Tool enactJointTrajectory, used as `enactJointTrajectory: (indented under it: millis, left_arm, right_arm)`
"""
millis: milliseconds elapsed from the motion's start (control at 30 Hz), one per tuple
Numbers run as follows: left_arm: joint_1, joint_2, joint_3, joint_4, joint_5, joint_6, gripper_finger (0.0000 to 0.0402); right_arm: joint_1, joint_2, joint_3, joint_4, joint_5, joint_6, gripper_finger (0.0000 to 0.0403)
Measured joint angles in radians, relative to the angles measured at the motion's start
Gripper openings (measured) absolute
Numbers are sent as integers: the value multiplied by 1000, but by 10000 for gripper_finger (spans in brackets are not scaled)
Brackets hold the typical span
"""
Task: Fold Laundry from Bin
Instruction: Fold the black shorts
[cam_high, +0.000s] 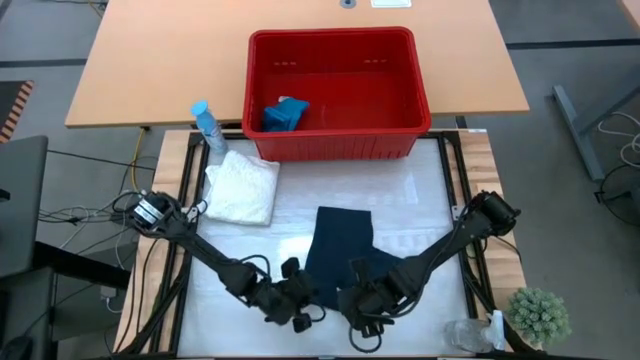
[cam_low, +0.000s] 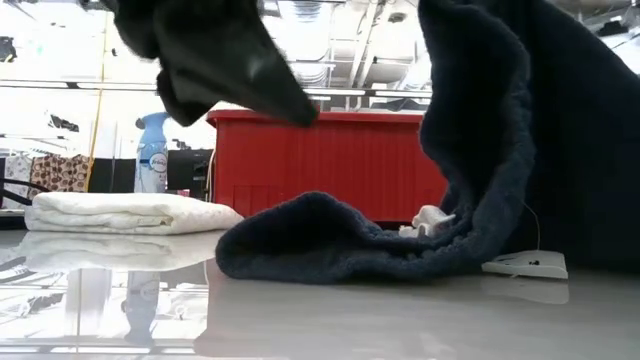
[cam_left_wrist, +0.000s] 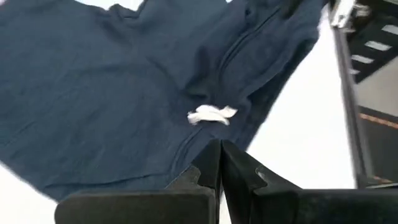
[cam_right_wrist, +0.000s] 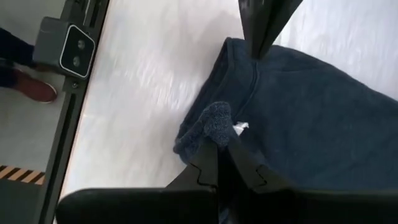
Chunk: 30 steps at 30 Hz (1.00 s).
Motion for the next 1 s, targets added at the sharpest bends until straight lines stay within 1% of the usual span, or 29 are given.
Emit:
enactJointTrajectory:
  millis: [100,233,400,533,600,733,1000]
  left_arm:
    - [-5,37,-1,-13,-25,-48,0]
    - [-1,80,-2,7,13,-78,0]
    - [-2,89,-1,-61,61,-86,0]
    - [-2,89,-1,-163,84,-64,0]
    - [3,89,-3,-199,84,-49,0]
    - [22,87,-20,-203,81,-21,0]
    - [84,83,-21,-211,47,54,0]
  right_arm:
    - [-10,0,0,6,0,-8,31]
    - [-20,0,0,10,0,-10,31]
    - [-26,0,0,10,0,-48,31]
    - [-36,0,0,11,-6,-72,31]
    - [-46,0,0,13,-27,-83,31]
    - [-63,0,0,17,-54,-109,31]
    - [-113,0,0,101,-107,-235,31]
